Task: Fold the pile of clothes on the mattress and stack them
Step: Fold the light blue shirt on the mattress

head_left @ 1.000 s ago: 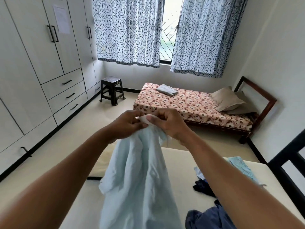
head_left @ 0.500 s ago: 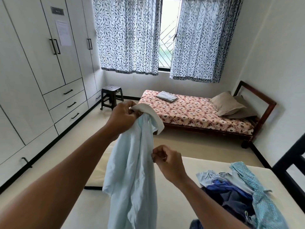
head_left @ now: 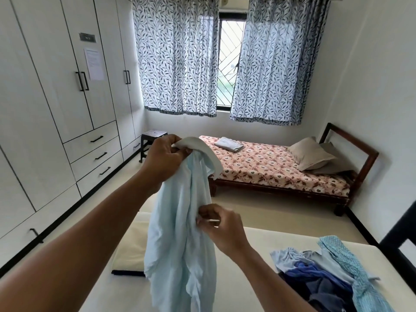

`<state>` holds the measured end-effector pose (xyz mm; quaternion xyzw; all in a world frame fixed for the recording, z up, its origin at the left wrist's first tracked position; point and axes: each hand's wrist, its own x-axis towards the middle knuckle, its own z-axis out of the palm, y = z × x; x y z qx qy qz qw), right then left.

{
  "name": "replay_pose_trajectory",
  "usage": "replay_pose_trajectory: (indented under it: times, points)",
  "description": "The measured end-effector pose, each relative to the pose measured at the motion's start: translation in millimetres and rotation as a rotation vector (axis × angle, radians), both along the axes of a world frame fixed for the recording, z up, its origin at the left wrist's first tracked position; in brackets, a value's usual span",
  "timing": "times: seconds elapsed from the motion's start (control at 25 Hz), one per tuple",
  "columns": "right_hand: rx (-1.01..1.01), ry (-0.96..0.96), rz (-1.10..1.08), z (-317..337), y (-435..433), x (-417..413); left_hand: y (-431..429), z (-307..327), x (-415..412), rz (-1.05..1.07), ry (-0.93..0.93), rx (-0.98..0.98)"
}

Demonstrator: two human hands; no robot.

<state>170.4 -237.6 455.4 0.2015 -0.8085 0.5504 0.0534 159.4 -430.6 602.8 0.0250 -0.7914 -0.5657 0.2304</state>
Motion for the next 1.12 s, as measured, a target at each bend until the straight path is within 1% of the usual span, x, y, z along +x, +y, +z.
replay_pose_trajectory:
  times: [0.08,0.16,0.28,0.36,0.44,0.52,0.6,0.72,0.8,0.88,0.92,1.0,1.04,1.12]
  points:
    - [-0.081,-0.003,-0.041,0,-6,-7,3,3,2,-0.026,0.019,0.056]
    - [-0.131,-0.016,-0.028,5,-14,-13,7,5,4,-0.05,0.04,0.113]
    - [-0.07,-0.045,0.034,11,-31,-14,12,7,4,-0.063,0.053,0.126]
    - [-0.039,-0.018,0.039,11,-36,-19,11,6,3,-0.058,0.044,0.131]
    - [-0.085,0.037,-0.041,8,-31,-28,8,5,3,-0.055,0.036,0.149]
    - [-0.074,0.057,-0.11,2,-23,-34,4,5,4,-0.043,0.028,0.144]
    - [-0.051,0.052,-0.076,-2,-27,-34,3,5,5,-0.061,0.022,0.126]
    - [-0.017,0.15,-0.015,-10,-22,-44,-5,3,3,-0.094,0.004,0.118]
    - [-0.04,0.109,0.011,-11,-3,-64,-22,2,4,-0.09,-0.031,0.103]
    - [-0.063,0.041,0.015,0,22,-84,-38,-1,5,-0.064,-0.078,0.045]
    - [-0.089,0.045,0.015,7,30,-90,-44,-3,6,-0.054,-0.094,0.016]
    - [-0.199,0.055,0.003,21,32,-92,-51,-8,6,-0.038,-0.118,0.006]
    - [-0.23,0.029,0.007,27,29,-89,-53,-10,4,-0.027,-0.129,0.01]
    - [-0.137,-0.004,0.05,31,27,-78,-54,-13,2,-0.006,-0.142,0.025]
